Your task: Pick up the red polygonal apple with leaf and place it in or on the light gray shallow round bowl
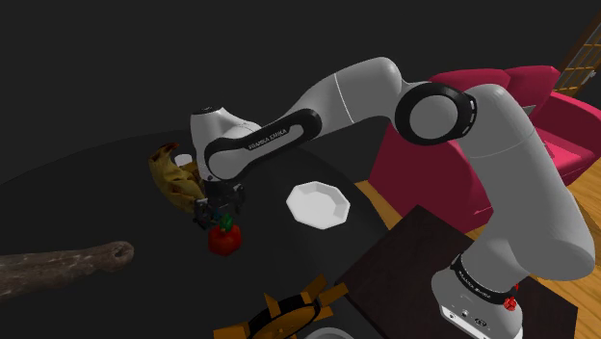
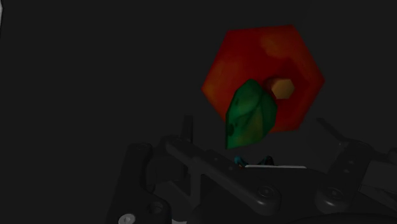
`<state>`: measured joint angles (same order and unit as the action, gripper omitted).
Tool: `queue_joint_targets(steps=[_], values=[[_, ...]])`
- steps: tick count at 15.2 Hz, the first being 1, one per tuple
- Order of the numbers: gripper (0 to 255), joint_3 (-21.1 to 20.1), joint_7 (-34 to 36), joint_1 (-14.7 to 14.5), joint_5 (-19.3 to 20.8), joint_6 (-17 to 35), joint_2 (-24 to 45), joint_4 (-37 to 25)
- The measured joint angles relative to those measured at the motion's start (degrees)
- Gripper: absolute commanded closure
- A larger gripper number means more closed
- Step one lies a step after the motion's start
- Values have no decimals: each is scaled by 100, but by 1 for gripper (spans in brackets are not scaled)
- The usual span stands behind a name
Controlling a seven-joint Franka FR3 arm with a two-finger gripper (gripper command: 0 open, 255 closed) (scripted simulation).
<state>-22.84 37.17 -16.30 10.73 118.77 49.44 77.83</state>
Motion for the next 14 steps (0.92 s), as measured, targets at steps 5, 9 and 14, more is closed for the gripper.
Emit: queue_joint_targets(steps=[5, 9, 14], values=[[255, -1, 0, 1, 0, 1, -5, -3], [255, 0, 2, -2, 0, -3, -1, -13], [255, -31, -4, 23, -33, -143, -129, -15]])
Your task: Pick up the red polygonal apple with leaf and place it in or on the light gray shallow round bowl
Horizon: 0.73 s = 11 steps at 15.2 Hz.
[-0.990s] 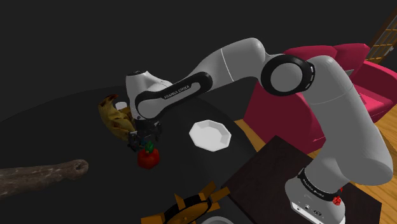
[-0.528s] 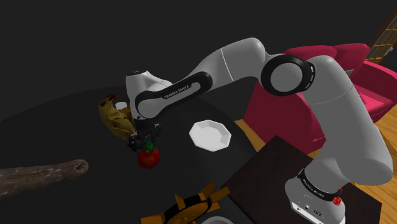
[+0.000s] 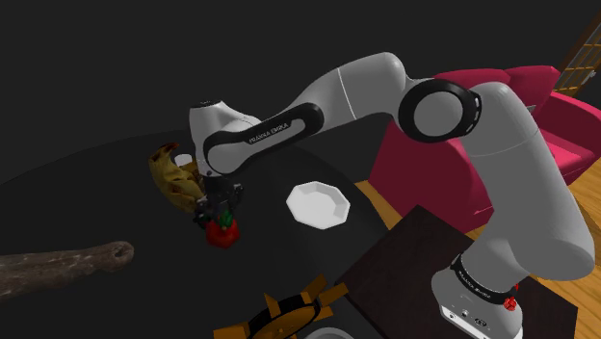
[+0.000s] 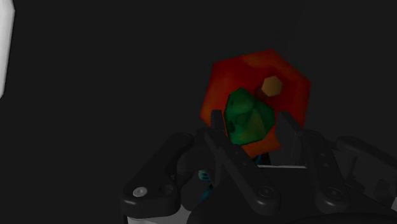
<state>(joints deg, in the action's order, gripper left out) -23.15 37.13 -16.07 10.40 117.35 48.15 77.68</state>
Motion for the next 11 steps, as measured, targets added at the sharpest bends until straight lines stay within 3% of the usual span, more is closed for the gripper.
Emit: queue_joint_targets(steps=[11], values=[[255, -103, 10, 41, -114, -559, -413, -159]])
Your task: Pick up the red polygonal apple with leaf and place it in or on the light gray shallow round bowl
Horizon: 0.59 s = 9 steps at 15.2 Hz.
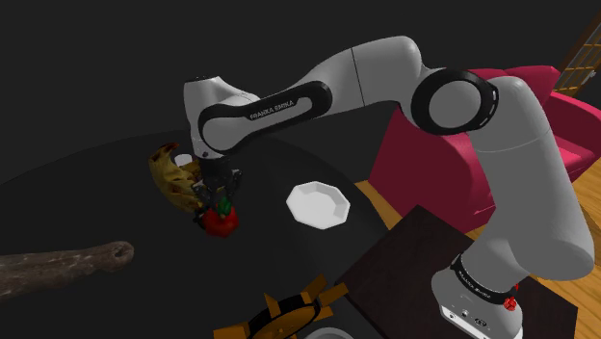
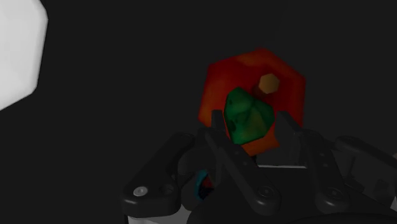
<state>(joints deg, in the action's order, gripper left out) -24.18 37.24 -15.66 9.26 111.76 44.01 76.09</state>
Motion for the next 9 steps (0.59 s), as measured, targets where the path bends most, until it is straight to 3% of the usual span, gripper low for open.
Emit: queue_joint_targets(steps=[9], values=[[255, -62, 1, 7, -77, -513, -241, -286]])
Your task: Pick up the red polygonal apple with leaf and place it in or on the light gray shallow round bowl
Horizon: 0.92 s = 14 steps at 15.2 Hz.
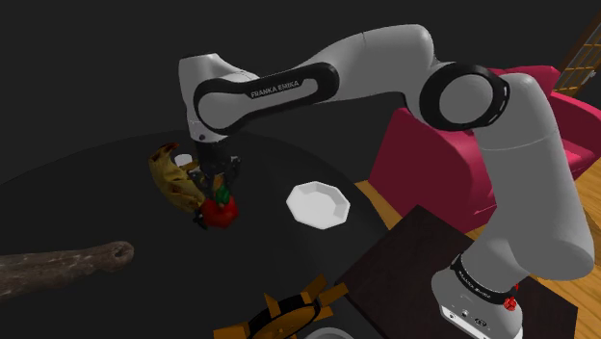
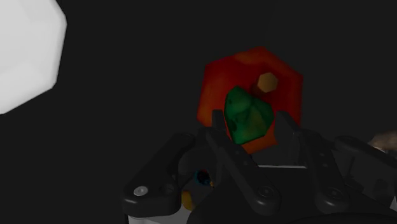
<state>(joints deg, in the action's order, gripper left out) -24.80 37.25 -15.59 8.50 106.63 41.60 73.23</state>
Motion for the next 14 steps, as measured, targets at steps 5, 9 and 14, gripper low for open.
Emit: queue_joint_targets(steps=[5, 9, 14], values=[[255, -210, 155, 220, -238, 567, -951, 1493], [255, -426, 296, 324, -512, 974, -1735, 2627], [0, -403, 407, 288, -400, 1236, -1887, 3135]])
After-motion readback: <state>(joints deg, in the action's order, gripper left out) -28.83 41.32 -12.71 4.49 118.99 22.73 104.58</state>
